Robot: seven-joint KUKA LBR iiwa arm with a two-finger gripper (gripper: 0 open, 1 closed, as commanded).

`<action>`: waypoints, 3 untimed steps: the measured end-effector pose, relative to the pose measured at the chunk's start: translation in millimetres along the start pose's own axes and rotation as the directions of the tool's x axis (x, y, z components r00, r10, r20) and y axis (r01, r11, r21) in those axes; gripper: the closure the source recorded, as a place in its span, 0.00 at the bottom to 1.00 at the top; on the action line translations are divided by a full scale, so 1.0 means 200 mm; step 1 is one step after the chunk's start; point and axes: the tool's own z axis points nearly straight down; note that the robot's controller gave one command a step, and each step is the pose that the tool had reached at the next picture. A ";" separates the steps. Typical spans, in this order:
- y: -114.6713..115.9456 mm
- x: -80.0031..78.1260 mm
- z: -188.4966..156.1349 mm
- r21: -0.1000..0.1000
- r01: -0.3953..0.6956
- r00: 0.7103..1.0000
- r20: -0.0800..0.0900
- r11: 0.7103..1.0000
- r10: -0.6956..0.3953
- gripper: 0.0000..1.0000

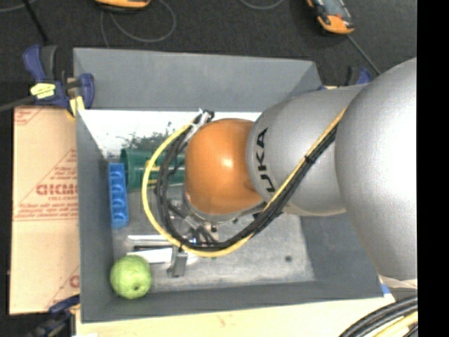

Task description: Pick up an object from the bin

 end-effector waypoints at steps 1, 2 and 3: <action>0.02 -0.02 0.36 -0.001 -0.006 1.000 0.007 1.000 0.006 0.00; 0.03 -0.05 0.39 0.000 -0.028 1.000 0.002 1.000 0.028 1.00; 0.03 -0.05 0.39 0.000 -0.028 1.000 0.002 1.000 0.028 1.00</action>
Offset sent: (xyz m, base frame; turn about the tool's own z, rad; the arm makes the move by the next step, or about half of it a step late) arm 0.0092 0.0068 -0.0780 0.0272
